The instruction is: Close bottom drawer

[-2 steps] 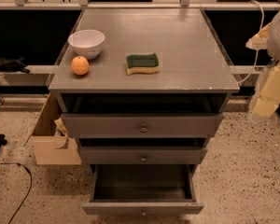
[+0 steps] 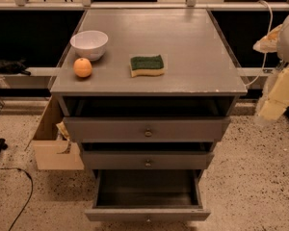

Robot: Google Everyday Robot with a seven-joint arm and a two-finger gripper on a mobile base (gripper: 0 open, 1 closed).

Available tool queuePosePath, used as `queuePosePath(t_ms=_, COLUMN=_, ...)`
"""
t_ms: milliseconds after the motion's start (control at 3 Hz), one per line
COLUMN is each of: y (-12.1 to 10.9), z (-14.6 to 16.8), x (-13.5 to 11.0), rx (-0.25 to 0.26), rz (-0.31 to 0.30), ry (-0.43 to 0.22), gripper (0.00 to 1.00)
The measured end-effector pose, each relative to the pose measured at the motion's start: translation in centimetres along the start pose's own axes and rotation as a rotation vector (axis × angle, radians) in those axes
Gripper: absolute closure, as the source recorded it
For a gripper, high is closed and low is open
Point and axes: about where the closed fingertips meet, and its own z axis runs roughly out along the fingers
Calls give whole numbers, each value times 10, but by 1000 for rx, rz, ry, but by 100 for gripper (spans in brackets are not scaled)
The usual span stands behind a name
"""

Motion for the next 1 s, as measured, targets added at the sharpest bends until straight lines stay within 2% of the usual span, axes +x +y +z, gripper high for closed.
queuePosePath(t_ms=333, y=4, z=31, x=18, rx=-28, rz=107, ry=-142, gripper=0)
queuePosePath(t_ms=1000, y=23, z=76, x=55, rx=-53, rz=328, ry=-361, gripper=0)
